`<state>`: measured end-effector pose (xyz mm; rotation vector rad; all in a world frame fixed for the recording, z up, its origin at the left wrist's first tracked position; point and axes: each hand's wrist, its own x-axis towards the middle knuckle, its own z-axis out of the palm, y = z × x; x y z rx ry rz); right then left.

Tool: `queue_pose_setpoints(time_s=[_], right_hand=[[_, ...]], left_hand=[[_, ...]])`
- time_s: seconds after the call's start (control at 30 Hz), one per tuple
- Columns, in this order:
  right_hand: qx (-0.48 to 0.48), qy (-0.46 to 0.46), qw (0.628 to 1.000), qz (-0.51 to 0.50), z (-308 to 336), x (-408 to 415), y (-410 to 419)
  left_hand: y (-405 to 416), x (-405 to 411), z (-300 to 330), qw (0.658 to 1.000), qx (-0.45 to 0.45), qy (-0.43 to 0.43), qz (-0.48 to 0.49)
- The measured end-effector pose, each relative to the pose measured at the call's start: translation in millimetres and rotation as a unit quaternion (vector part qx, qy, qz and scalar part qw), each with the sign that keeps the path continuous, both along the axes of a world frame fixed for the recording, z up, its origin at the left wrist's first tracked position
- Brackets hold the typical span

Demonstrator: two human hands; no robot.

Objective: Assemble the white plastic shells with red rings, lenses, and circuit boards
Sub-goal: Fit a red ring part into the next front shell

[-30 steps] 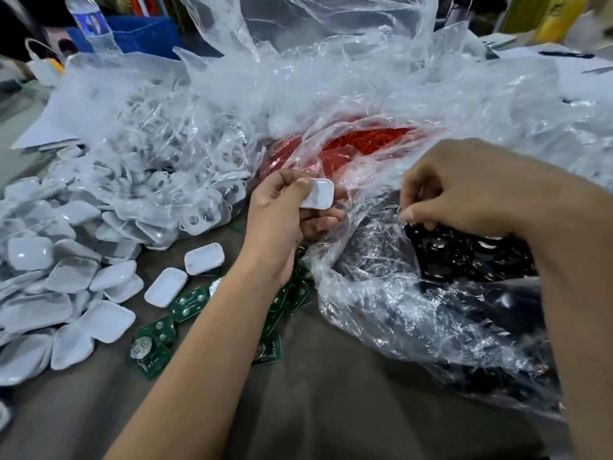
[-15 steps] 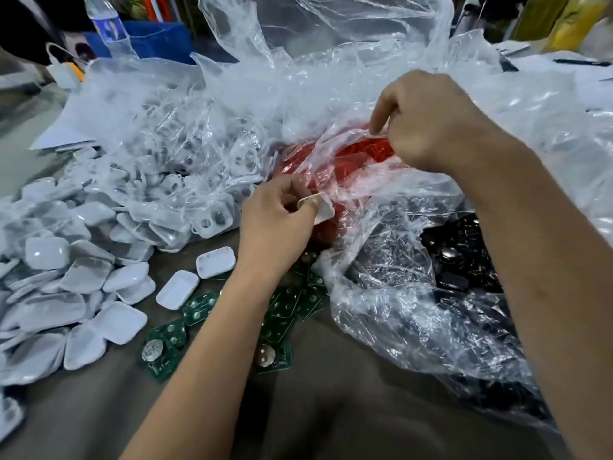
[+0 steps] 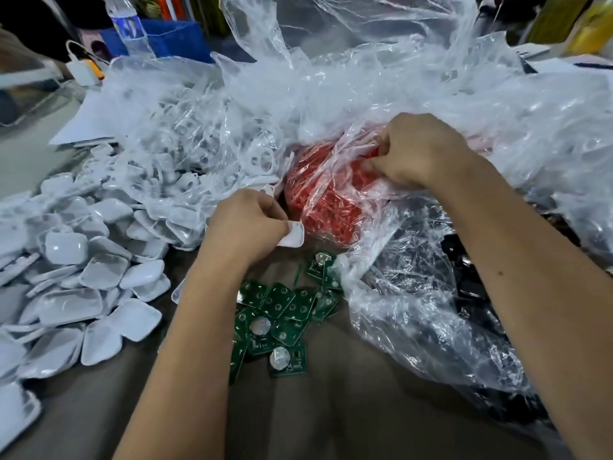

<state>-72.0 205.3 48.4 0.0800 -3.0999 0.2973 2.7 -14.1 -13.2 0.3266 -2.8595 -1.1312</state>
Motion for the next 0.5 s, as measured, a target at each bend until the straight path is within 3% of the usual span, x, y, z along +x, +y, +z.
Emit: queue_pose_setpoints(time_s=[0.17, 0.37, 0.43, 0.5], right_hand=[[-0.053, 0.033, 0.997, -0.034, 2, 7, 2], [-0.063, 0.032, 0.997, -0.034, 4, 7, 3], [-0.065, 0.041, 0.996, -0.036, 5, 12, 3], [-0.086, 0.059, 0.994, -0.044, 7, 17, 2]], left_hand=[[-12, 7, 5, 0.998, -0.003, -0.023, -0.051], [-24, 6, 12, 0.986, 0.03, 0.166, 0.006], [-32, 8, 14, 0.987, 0.066, 0.143, -0.023], [-44, 14, 16, 0.991, 0.054, 0.054, -0.11]])
